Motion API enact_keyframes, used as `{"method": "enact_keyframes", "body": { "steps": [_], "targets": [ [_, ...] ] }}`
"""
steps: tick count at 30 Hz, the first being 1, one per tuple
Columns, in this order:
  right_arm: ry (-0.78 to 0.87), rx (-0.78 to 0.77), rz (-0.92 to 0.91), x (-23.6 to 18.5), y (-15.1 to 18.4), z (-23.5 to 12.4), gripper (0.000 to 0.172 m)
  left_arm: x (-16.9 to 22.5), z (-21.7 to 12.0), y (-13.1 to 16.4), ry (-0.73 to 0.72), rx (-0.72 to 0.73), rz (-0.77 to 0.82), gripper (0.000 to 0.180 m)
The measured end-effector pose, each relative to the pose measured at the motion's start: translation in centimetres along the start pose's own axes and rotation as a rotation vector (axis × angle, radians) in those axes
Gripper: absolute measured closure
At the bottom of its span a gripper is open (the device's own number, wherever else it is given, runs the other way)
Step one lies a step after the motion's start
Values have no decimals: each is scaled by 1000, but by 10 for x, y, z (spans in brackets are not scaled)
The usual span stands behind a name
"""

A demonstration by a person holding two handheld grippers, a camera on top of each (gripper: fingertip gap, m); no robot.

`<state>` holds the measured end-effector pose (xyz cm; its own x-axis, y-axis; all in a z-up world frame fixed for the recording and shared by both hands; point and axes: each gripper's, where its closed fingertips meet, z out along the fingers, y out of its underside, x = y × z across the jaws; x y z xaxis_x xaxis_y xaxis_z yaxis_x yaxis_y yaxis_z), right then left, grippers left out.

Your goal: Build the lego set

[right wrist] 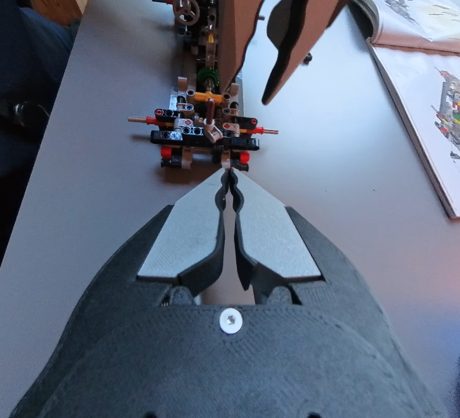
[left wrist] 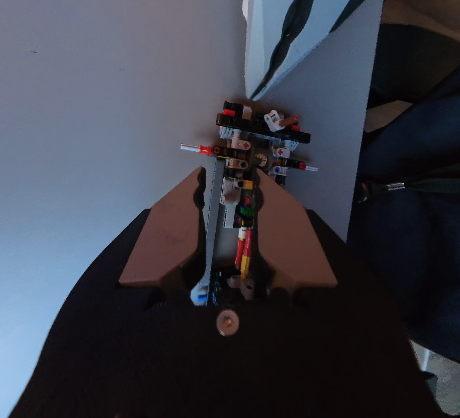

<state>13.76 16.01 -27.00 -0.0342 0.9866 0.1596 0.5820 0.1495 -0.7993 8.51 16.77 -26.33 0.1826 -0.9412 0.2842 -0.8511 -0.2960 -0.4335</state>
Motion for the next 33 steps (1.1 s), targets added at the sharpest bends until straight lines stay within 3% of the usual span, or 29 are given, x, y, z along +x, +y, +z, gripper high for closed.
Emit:
{"method": "enact_keyframes", "body": {
  "steps": [9,20,23,27,31,33],
  "targets": [
    [76,20,26,18,3,-13,172,-15,-36,32,-161,63,-76,146],
    [195,94,192,61,11,-23,172,-66,-85,85,-371,382,-182,147],
    [117,102,207,54,10,-22,172,-67,-79,97,-311,424,-191,147],
    [11,70,192,38,13,-18,172,-56,-73,106,-227,472,-88,148],
    [-3,39,184,35,16,-15,172,-63,-72,118,-323,479,16,152],
    [-31,31,210,35,18,-14,172,-71,-75,118,-341,499,-25,156]
  ]
}}
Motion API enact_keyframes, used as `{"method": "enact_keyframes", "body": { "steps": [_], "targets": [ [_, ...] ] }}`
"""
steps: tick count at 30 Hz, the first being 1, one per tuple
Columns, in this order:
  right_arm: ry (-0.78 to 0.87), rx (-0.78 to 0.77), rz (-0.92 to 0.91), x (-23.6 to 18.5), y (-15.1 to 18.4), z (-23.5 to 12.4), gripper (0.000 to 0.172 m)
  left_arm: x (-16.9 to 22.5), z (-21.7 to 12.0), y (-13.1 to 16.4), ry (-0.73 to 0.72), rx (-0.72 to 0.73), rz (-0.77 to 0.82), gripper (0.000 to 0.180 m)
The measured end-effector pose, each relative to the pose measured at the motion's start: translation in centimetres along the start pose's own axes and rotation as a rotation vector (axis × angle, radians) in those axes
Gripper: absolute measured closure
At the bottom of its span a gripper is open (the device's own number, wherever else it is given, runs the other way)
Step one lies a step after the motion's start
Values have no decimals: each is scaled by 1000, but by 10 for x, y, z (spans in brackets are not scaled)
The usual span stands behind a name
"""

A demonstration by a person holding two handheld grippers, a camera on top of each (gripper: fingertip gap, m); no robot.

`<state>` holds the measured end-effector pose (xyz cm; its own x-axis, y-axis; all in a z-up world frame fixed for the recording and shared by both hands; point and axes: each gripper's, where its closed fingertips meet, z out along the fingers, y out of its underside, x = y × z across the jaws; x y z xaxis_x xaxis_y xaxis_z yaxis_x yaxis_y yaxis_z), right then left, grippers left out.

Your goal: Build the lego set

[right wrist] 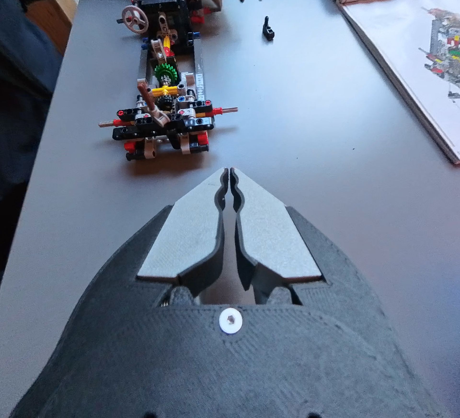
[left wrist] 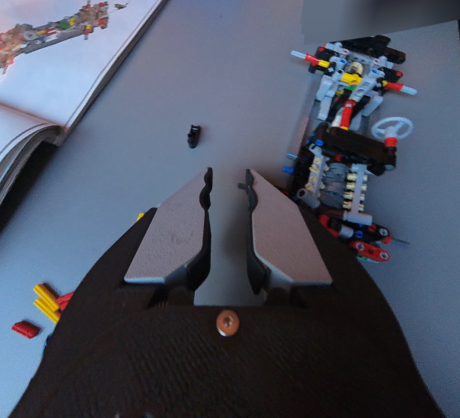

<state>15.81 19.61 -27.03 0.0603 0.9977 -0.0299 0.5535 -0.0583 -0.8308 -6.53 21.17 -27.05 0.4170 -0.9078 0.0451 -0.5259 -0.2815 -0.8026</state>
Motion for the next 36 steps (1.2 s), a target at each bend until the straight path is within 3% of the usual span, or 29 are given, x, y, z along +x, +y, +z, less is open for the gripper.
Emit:
{"method": "enact_keyframes", "body": {
  "steps": [8,18,36],
  "targets": [
    [-159,-27,101,-8,3,2,172,-11,-3,-11,0,72,-44,155],
    [-146,-70,57,-10,8,6,170,-6,11,-1,-50,-34,105,160],
    [-146,-119,19,-16,13,11,163,-12,0,-13,-17,71,30,156]
  ]
}}
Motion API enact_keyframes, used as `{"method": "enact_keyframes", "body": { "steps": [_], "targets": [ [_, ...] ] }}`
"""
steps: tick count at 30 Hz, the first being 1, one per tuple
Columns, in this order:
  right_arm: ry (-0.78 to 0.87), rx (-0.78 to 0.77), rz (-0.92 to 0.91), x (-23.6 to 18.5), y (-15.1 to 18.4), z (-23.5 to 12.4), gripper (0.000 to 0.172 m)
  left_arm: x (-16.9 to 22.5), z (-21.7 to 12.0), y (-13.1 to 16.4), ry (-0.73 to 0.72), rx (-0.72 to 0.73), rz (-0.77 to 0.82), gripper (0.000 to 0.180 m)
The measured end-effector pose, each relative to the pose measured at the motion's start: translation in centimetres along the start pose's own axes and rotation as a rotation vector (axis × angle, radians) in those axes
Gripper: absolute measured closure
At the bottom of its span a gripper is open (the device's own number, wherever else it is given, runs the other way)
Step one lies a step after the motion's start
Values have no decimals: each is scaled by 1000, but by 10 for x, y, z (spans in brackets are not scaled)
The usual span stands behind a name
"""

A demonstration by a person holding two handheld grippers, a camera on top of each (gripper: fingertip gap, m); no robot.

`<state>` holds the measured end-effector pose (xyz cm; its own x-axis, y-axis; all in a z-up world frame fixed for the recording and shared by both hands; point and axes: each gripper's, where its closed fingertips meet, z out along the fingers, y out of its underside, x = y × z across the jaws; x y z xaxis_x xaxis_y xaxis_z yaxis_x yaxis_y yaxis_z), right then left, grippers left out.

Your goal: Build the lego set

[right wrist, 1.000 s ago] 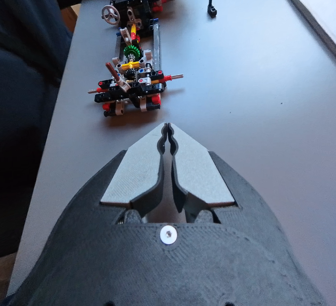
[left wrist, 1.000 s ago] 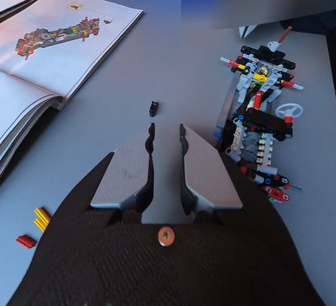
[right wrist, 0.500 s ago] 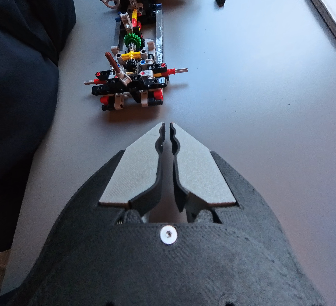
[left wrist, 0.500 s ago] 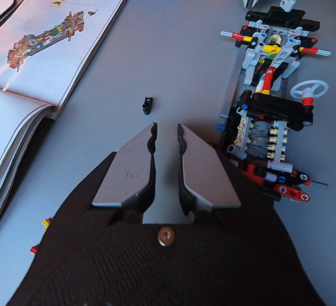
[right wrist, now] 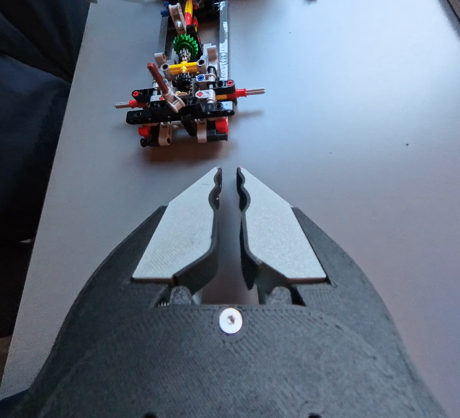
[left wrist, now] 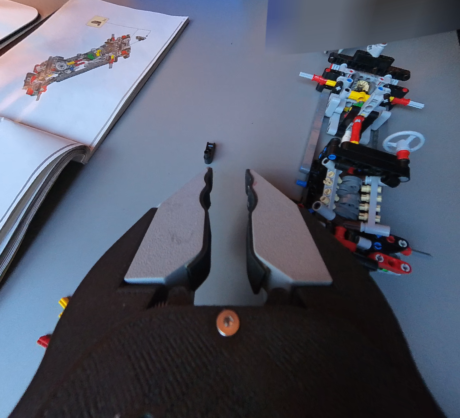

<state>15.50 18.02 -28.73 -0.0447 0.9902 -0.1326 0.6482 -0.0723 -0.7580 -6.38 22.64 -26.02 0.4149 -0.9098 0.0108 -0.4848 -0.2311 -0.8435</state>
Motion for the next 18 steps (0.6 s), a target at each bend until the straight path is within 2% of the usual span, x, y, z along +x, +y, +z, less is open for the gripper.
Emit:
{"method": "enact_keyframes", "body": {
  "steps": [6,10,14,18],
  "targets": [
    [90,-28,-7,6,4,2,167,-5,4,5,-78,-40,38,155],
    [154,9,83,19,3,-7,168,-13,5,7,-138,-58,38,154],
    [197,52,188,31,2,-20,170,-14,4,6,-123,-52,9,148],
    [285,28,166,37,4,-29,171,-19,6,9,-162,-74,3,147]
  ]
}}
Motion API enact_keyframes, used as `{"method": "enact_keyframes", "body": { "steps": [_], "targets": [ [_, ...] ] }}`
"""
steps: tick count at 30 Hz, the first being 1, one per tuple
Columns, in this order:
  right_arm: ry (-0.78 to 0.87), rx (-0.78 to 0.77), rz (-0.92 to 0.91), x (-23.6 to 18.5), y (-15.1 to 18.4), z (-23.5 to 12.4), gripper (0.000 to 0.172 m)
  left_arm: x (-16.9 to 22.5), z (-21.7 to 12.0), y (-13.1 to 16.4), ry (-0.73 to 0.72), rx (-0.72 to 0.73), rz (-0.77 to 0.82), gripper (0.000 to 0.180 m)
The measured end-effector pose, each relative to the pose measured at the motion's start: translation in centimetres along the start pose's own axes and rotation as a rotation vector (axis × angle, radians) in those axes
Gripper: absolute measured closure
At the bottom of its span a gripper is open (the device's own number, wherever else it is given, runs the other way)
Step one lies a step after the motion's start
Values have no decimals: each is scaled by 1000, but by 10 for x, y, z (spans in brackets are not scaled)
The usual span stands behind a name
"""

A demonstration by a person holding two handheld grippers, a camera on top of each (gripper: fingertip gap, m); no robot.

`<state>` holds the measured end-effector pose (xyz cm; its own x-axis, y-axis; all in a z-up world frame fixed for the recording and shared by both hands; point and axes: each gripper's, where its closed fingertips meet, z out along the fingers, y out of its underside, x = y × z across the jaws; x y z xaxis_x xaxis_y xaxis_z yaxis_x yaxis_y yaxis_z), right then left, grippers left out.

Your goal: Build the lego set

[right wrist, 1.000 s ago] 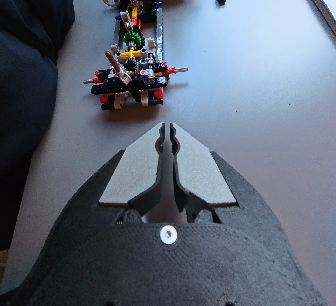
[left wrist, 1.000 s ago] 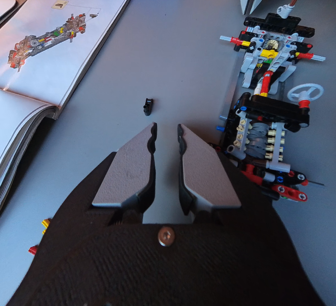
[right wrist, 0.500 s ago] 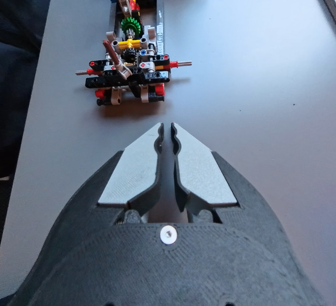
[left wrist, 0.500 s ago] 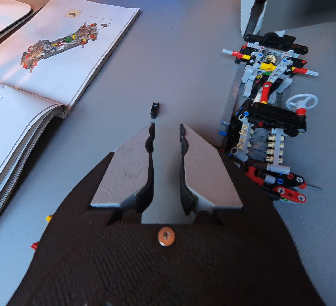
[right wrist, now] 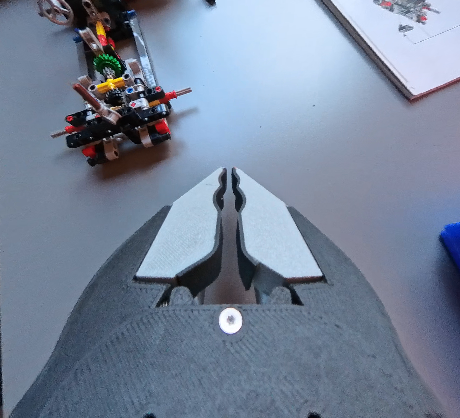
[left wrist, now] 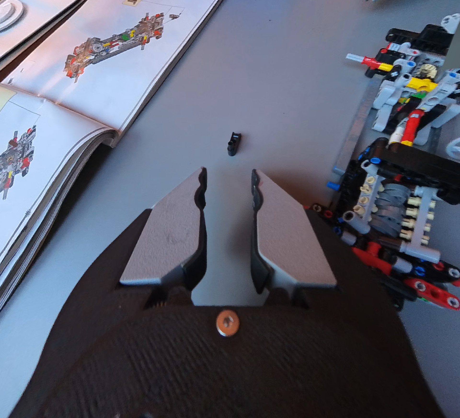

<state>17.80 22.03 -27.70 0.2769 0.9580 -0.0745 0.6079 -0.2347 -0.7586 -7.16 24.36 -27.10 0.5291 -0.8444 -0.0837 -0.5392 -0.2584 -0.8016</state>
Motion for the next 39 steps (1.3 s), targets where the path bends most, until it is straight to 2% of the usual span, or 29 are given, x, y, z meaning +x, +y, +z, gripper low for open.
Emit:
{"method": "enact_keyframes", "body": {
  "steps": [3,6,10,12,18,26,33,39],
  "targets": [
    [70,-8,-46,6,0,-4,172,-7,1,1,-37,-9,-25,150],
    [73,-3,-41,6,-1,-4,172,-17,5,5,-73,-45,-81,154],
    [79,0,-35,9,0,-3,172,-22,15,14,-86,-131,-123,143],
    [76,0,-22,10,1,-1,172,-22,17,9,-85,-109,-116,143],
    [64,0,33,16,5,4,172,-5,24,7,13,-127,-70,143],
    [69,43,68,24,2,2,172,0,19,0,24,-71,-32,150],
    [109,130,15,33,-13,-2,172,11,22,1,100,-91,-2,148],
    [97,128,7,35,-15,1,172,14,18,-4,145,-53,-20,150]
  ]
}}
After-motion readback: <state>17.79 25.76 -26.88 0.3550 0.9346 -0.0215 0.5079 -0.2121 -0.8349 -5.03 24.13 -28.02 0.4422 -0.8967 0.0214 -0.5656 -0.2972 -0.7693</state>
